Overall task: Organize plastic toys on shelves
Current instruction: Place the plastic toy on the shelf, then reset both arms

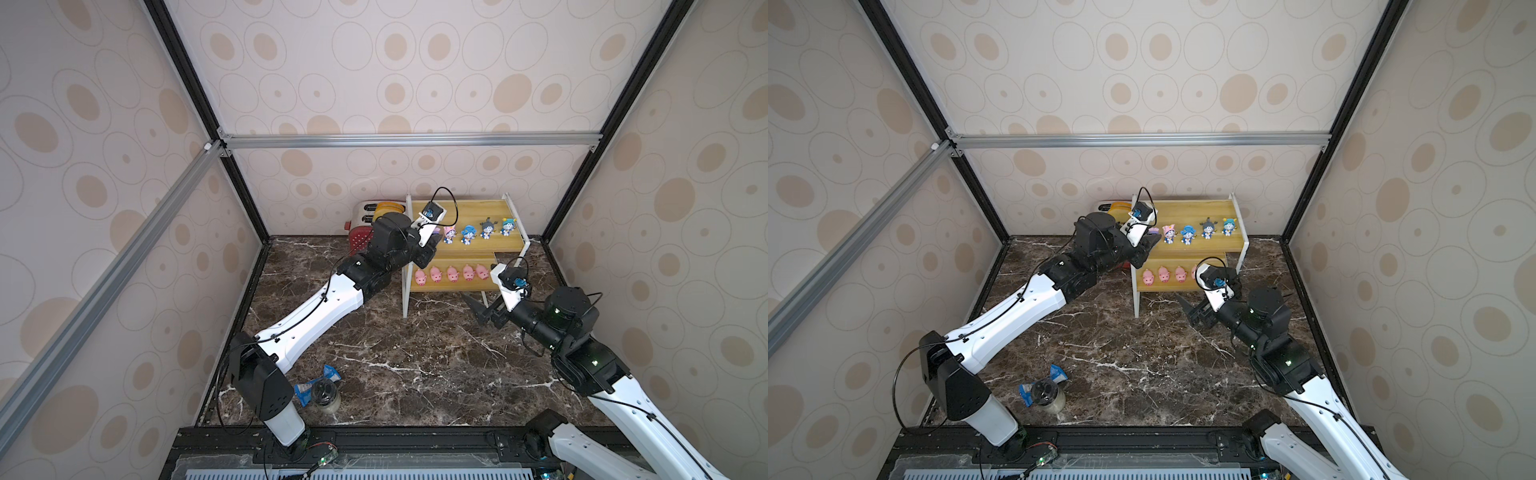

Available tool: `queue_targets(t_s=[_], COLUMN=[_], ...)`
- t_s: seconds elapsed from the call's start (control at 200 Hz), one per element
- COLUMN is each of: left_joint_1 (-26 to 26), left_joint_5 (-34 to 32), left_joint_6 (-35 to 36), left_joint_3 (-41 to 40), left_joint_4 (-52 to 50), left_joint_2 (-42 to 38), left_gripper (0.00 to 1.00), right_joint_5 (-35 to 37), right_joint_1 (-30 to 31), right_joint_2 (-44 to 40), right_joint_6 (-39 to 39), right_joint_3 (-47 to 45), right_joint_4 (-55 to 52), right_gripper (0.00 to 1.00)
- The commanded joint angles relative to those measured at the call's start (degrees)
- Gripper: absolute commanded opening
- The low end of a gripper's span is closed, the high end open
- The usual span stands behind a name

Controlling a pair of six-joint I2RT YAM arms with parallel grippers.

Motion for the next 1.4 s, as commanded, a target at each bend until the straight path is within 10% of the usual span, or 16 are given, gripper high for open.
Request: queue_targets(t_s=[0.0, 0.366, 0.766, 0.856, 1.137, 1.397], left_joint_1=[-0.22, -0.21, -0.27, 0.70, 14.09, 30.38], left_joint_5=[-0.72, -1.35, -1.61, -6.77, -25.47, -36.94], left_joint_6=[0.48, -0.45, -3.93, -3.79, -12.94, -18.20], left_joint_3=[-0.74, -0.97, -1.49, -7.47, -37.20, -67.33], left_joint_4=[0.02, 0.65, -5.45, -7.07, -4.53, 14.70], left_joint_2=[-1.19, -2.37, -14.79, -19.96, -32.45, -38.78], left_gripper=[0.38, 0.48, 0.82, 0.98, 0.99, 0.99], right_joint_5=[0.49, 0.40, 9.43, 15.67, 34.07, 31.17], right_joint_1=[-0.30, -0.27, -0.31, -0.40, -6.78, -26.74], right_joint_2=[-0.65, -1.11, -4.68, -7.28, -13.85, -9.34], right_joint_6=[0.01, 0.30, -1.14, -3.20, -1.30, 13.76], right_joint_3=[-0.67, -1.11, -2.22, -5.14, -22.07, -34.61], right_joint_4=[0.50, 0.16, -4.58, -6.87, -0.52, 15.44], right_gripper=[1.00, 1.00, 1.00, 1.00, 1.00, 1.00])
